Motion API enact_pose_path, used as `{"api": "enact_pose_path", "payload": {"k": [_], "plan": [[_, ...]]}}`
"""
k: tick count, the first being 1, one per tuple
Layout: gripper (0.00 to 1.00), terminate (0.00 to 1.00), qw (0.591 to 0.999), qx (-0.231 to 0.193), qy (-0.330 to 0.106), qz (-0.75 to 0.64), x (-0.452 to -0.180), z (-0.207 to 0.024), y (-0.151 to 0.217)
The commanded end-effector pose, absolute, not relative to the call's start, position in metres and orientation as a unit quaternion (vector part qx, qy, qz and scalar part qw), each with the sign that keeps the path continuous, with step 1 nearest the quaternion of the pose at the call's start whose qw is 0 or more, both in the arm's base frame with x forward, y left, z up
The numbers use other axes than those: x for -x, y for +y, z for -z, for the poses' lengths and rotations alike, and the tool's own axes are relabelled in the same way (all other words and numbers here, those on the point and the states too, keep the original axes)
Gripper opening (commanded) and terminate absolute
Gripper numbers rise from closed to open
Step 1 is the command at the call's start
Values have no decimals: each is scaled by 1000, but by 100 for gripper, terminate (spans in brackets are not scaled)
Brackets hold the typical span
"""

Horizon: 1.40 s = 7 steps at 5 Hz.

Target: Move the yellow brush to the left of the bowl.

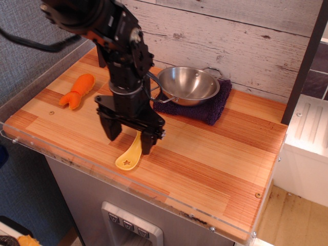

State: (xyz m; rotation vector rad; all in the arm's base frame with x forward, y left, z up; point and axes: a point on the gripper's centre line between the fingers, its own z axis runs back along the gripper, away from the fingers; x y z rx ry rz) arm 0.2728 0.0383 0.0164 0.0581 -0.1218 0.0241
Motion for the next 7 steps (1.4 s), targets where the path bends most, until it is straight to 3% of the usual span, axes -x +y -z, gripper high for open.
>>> {"api": "enact_pose_path", "payload": {"k": [1,2,4,5,6,7], "plan": [[100,0,996,-11,-86,-15,-290,-14,42],[0,0,996,-10,-88,2,-284,-19,39],[0,0,992,6,-114,46,-266,-60,49],[0,0,994,3,-111,15,-274,-88,93],[0,0,993,-4,-114,-25,-306,-96,137],[0,0,992,-2,-115,-46,-340,-87,152]]}}
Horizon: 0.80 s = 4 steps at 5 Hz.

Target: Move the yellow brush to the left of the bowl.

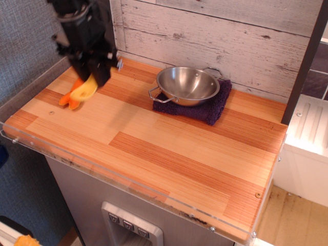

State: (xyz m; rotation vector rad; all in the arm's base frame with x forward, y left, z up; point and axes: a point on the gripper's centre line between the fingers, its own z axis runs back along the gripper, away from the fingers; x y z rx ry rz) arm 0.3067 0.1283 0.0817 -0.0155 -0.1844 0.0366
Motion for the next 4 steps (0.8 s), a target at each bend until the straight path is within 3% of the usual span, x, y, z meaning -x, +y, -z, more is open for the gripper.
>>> {"api": "enact_pose_path", "payload": {"k": [1,4], "plan": [[0,0,993,-13,-105,-51,-353,-69,146],[0,0,996,-12,-82,-11,-375,-32,130]]}}
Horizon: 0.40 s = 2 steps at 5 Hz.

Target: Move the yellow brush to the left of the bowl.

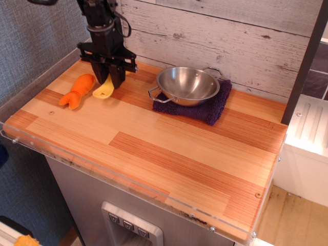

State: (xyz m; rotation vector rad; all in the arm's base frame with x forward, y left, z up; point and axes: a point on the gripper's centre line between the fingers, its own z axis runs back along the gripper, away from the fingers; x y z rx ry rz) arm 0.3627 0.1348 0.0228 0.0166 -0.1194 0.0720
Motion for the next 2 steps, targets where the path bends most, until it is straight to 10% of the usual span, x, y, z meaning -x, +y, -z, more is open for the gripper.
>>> {"api": "enact_pose_path", "payload": {"k": [1,2], "plan": [[0,0,996,-5,-86,9,-378,-28,128],[100,0,996,-13,-85,21,-373,-30,128]]}}
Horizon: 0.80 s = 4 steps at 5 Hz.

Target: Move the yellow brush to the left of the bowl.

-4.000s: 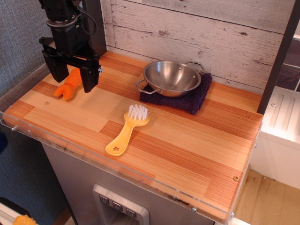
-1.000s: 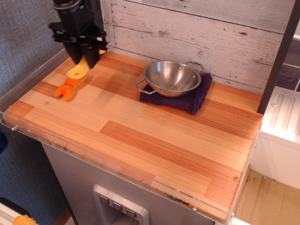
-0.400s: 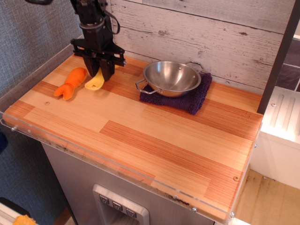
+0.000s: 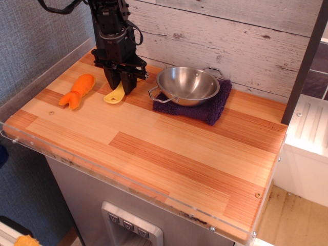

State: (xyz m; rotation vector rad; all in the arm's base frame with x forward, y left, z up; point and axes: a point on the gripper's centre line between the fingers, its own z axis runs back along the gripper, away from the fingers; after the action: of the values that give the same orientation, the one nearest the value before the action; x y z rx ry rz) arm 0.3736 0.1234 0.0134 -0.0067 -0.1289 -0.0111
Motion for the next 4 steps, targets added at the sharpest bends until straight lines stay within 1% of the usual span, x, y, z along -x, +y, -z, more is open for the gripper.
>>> {"api": "enact_pose_path", "payload": {"k": [1,2,3,4], "plan": [[100,0,995,-9,-99,32,-368,-46,132],[100,0,993,-16,-118,22,-359,-76,146],[100,0,994,-8,-108,8,-338,-89,162],[100,0,996,-13,-90,11,-321,-84,173]]}}
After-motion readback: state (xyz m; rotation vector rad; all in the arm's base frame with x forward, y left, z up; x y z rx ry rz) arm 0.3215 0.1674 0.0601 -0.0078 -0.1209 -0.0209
